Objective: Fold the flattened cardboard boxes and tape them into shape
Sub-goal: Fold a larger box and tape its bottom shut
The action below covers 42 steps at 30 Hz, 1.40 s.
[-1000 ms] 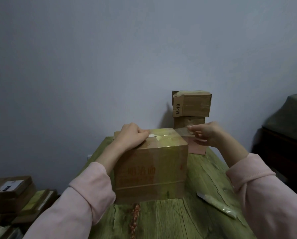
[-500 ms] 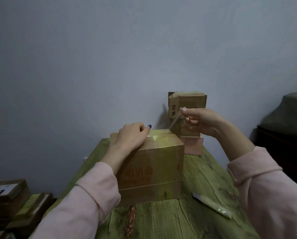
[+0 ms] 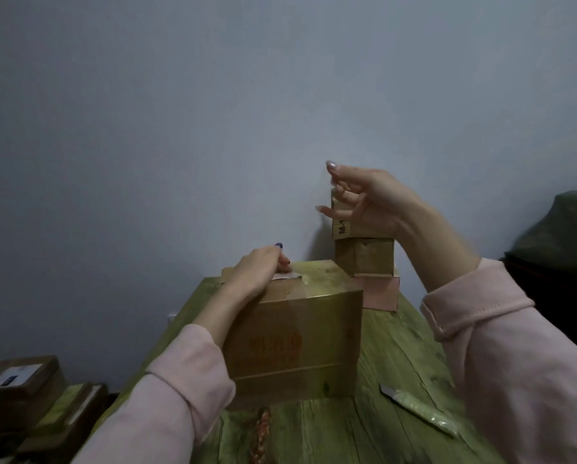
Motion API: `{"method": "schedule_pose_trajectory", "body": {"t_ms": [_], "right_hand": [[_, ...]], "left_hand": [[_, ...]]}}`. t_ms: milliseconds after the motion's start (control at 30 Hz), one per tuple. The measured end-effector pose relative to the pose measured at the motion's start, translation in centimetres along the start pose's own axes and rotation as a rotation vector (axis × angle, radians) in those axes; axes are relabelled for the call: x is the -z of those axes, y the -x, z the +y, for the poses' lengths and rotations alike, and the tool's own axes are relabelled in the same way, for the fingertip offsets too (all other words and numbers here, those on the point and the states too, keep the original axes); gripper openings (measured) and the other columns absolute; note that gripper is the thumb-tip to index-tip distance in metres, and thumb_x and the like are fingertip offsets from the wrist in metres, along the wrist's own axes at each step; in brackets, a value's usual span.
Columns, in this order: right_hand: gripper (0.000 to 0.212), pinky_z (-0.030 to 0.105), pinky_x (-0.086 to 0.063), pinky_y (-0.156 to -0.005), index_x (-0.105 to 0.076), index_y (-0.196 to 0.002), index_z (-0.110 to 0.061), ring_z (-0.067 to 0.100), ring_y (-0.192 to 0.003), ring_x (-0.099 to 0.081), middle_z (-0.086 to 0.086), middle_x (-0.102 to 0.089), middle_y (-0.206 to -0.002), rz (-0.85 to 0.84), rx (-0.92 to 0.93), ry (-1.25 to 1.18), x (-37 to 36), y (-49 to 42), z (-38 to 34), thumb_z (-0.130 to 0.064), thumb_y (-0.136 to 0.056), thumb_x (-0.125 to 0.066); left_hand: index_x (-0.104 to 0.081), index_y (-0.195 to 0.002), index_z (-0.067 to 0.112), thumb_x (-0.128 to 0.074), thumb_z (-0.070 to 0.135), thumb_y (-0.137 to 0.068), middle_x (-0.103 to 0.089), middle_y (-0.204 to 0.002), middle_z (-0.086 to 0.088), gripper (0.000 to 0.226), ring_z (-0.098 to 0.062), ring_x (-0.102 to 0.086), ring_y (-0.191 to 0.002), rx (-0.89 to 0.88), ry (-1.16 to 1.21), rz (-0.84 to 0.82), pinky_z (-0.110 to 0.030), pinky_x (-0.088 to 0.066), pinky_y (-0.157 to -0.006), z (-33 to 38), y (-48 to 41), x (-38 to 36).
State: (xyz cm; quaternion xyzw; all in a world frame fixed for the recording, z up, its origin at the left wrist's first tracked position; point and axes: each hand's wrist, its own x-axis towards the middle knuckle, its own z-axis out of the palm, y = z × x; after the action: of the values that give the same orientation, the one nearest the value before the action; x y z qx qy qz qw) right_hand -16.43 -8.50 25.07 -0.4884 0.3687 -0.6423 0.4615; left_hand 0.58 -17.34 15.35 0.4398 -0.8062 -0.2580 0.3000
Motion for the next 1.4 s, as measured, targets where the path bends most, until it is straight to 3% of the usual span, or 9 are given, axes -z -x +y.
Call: {"method": "schedule_pose_trajectory", "body": {"t_ms": [200, 433, 633, 767, 967, 1100, 1167, 1267, 1400], "right_hand": [[0.004, 0.041, -0.058, -0.071, -0.070, -0.068, -0.017, 0.005, -0.051, -0.052, -0.005, -0.055, -0.062, -0.074, -0.038, -0.177, -0.9, -0.2, 1.7, -0.019, -0.070, -0.072], [0.006, 0.045, -0.058, -0.075, -0.072, -0.069, -0.017, 0.006, -0.057, -0.055, -0.004, -0.059, -0.069, -0.097, -0.039, -0.413, -1.8, -0.6, 3.6, -0.016, -0.074, -0.068], [0.005, 0.045, -0.059, -0.072, -0.074, -0.070, -0.016, 0.007, -0.060, -0.054, -0.003, -0.059, -0.071, -0.086, -0.065, -0.448, -2.2, -0.6, 5.0, -0.016, -0.071, -0.068], [0.003, 0.046, -0.058, -0.072, -0.072, -0.072, -0.015, 0.007, -0.058, -0.054, -0.002, -0.060, -0.070, -0.066, -0.078, -0.428, -1.6, -0.6, 5.1, -0.016, -0.071, -0.070], [0.006, 0.036, -0.059, -0.068, -0.070, -0.081, -0.011, 0.005, -0.048, -0.052, -0.003, -0.057, -0.064, 0.091, -0.147, -0.158, 1.2, -0.5, 4.7, -0.015, -0.077, -0.072], [0.030, 0.032, -0.059, -0.059, -0.065, -0.104, 0.000, 0.007, -0.045, -0.053, 0.002, -0.056, -0.060, 0.273, -0.237, 0.035, 3.5, -0.3, 5.1, -0.011, -0.076, -0.073], [0.027, 0.029, -0.058, -0.053, -0.065, -0.102, 0.002, 0.007, -0.044, -0.055, 0.004, -0.057, -0.063, 0.304, -0.289, 0.107, 4.2, 0.0, 5.5, -0.010, -0.078, -0.072], [0.021, 0.024, -0.054, -0.046, -0.066, -0.092, 0.000, 0.007, -0.046, -0.056, 0.003, -0.060, -0.059, 0.336, -0.345, 0.185, 5.1, 0.3, 6.4, -0.012, -0.077, -0.074], [0.017, 0.032, -0.057, -0.075, -0.065, -0.082, -0.004, 0.009, -0.060, -0.057, 0.000, -0.063, -0.054, 0.378, -0.378, 0.209, 6.2, 0.4, 7.3, -0.011, -0.073, -0.077]], "left_hand": [[-0.070, -0.091, 0.012, -0.011, 0.049, -0.100, -0.069, -0.108, -0.008, 0.070, -0.019, -0.059, -0.109, 0.112, 0.425, -0.068, -0.036, -0.032, -0.110, 0.5, 0.6, 0.3], [-0.071, -0.093, 0.014, -0.009, 0.051, -0.099, -0.070, -0.111, -0.009, 0.072, -0.023, -0.051, -0.120, 0.177, 0.532, -0.150, -0.038, -0.025, -0.114, 0.7, 0.9, 0.9], [-0.063, -0.094, 0.012, -0.021, 0.041, -0.102, -0.073, -0.102, -0.008, 0.052, -0.017, -0.052, -0.117, 0.179, 0.593, -0.149, -0.036, -0.024, -0.114, 0.3, 1.0, 1.2], [-0.050, -0.124, 0.003, -0.034, 0.027, -0.101, -0.074, -0.098, -0.007, 0.037, -0.016, -0.057, -0.114, 0.142, 0.617, -0.131, -0.037, -0.028, -0.113, -0.1, 0.6, 1.2], [-0.061, -0.090, 0.013, -0.046, 0.018, -0.093, -0.074, -0.078, 0.002, 0.016, -0.024, -0.062, -0.107, 0.132, 0.534, 0.017, -0.044, -0.038, -0.106, -0.6, 0.3, 0.8], [-0.069, -0.069, 0.007, -0.064, 0.024, -0.074, -0.072, -0.094, -0.011, 0.018, -0.026, -0.063, -0.104, 0.146, 0.471, 0.093, -0.044, -0.046, -0.097, -0.9, 0.3, 0.6], [-0.070, -0.061, 0.013, -0.067, 0.032, -0.061, -0.072, -0.089, -0.006, 0.019, -0.023, -0.063, -0.100, 0.142, 0.381, 0.114, -0.042, -0.047, -0.091, -0.9, 0.4, 0.5], [-0.064, -0.056, 0.018, -0.070, 0.031, -0.071, -0.064, -0.070, 0.004, 0.021, -0.020, -0.059, -0.087, 0.131, 0.171, 0.161, -0.035, -0.044, -0.082, -0.9, 0.3, 0.4], [-0.067, -0.066, 0.015, -0.065, 0.028, -0.079, -0.064, -0.072, 0.005, 0.018, -0.020, -0.058, -0.087, 0.104, 0.025, 0.170, -0.032, -0.044, -0.077, -0.4, 0.4, 0.2]]}}
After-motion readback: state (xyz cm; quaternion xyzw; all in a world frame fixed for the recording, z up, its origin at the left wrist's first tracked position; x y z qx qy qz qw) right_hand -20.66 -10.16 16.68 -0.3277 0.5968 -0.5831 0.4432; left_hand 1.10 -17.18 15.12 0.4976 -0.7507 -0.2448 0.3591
